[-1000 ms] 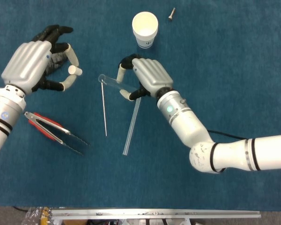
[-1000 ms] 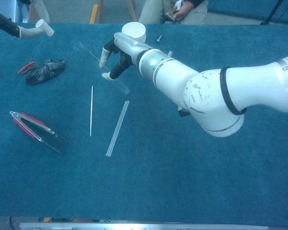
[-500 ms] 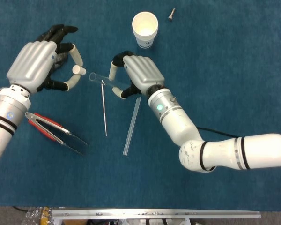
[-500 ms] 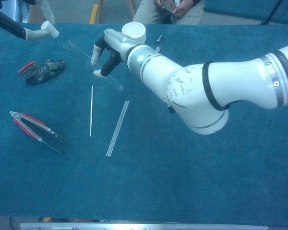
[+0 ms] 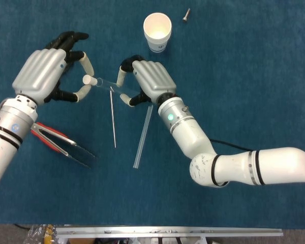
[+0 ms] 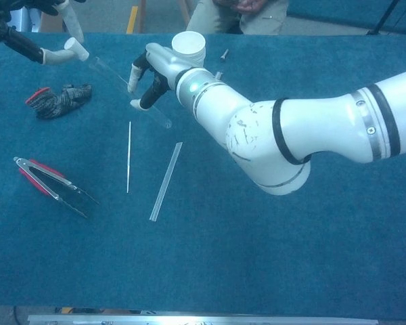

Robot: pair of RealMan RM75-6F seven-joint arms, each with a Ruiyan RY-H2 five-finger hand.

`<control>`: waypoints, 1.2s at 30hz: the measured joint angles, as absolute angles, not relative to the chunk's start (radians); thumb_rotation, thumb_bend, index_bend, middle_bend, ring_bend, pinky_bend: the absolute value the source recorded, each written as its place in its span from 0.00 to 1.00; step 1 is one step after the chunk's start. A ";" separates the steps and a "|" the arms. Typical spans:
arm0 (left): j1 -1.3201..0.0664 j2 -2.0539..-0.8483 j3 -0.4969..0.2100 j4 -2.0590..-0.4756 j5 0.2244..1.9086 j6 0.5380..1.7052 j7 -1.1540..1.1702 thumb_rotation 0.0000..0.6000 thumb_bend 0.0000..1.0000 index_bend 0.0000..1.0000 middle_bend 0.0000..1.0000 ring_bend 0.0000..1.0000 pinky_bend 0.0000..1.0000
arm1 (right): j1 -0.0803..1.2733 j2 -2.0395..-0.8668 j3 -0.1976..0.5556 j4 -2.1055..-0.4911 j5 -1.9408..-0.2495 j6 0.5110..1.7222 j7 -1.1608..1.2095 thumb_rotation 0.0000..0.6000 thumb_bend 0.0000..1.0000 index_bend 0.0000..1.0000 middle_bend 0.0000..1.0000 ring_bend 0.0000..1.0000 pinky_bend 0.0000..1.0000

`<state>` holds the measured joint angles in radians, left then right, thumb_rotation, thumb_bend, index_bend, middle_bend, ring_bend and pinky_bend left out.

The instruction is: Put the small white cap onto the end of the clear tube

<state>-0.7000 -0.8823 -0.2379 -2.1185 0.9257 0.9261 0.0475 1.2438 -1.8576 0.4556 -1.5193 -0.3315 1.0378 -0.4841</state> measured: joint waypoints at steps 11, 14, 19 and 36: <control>-0.714 -0.905 -0.235 -2.118 0.915 0.926 0.053 1.00 0.32 0.50 0.09 0.00 0.02 | 1.252 -1.884 0.475 -1.494 -0.335 1.029 -0.486 1.00 0.29 0.64 0.30 0.15 0.27; -0.718 -0.908 -0.234 -2.112 0.911 0.922 0.055 1.00 0.32 0.50 0.09 0.00 0.02 | 1.250 -1.887 0.475 -1.496 -0.336 1.028 -0.487 1.00 0.29 0.64 0.30 0.15 0.27; -0.721 -0.910 -0.230 -2.100 0.907 0.920 0.057 1.00 0.32 0.50 0.09 0.00 0.02 | 1.243 -1.888 0.474 -1.498 -0.344 1.026 -0.485 1.00 0.29 0.64 0.30 0.15 0.27; -0.726 -0.916 -0.223 -2.093 0.909 0.919 0.062 1.00 0.32 0.50 0.09 0.00 0.02 | 1.236 -1.890 0.484 -1.491 -0.350 1.023 -0.488 1.00 0.29 0.64 0.30 0.15 0.27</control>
